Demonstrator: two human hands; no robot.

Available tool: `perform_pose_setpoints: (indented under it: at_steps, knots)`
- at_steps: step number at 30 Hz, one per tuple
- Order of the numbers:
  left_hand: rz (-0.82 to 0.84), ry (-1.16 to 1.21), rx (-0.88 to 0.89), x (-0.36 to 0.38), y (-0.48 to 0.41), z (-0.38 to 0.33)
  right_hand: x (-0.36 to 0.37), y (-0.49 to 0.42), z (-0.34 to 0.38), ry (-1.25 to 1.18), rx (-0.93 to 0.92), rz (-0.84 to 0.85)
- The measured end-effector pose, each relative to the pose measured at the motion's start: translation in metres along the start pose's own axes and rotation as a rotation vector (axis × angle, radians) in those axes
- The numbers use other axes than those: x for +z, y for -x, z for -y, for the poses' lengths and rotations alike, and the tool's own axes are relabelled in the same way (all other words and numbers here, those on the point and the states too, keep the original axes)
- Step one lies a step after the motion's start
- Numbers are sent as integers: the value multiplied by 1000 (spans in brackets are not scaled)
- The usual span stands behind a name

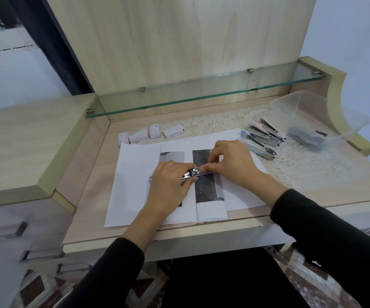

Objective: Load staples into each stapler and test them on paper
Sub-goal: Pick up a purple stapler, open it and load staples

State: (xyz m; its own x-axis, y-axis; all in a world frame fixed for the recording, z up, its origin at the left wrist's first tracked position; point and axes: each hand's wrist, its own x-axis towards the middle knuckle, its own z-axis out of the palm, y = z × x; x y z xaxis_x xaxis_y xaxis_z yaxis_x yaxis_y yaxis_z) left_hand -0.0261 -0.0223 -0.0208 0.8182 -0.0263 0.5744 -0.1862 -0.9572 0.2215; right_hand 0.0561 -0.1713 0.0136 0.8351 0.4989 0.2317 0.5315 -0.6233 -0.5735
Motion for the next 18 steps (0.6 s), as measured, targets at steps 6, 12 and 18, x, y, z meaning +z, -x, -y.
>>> perform_pose_setpoints:
  at_steps: [6, 12, 18]
  knots:
    - [16, 3, -11, 0, 0, 0, 0, -1, -6, -75, -32, 12]
    - [30, -1, -23, 1, 0, 1, -5, 5, -3, -181, 4, 5]
    - [20, -9, -19, 2, 0, 1, -16, 14, -1, -294, 225, -5]
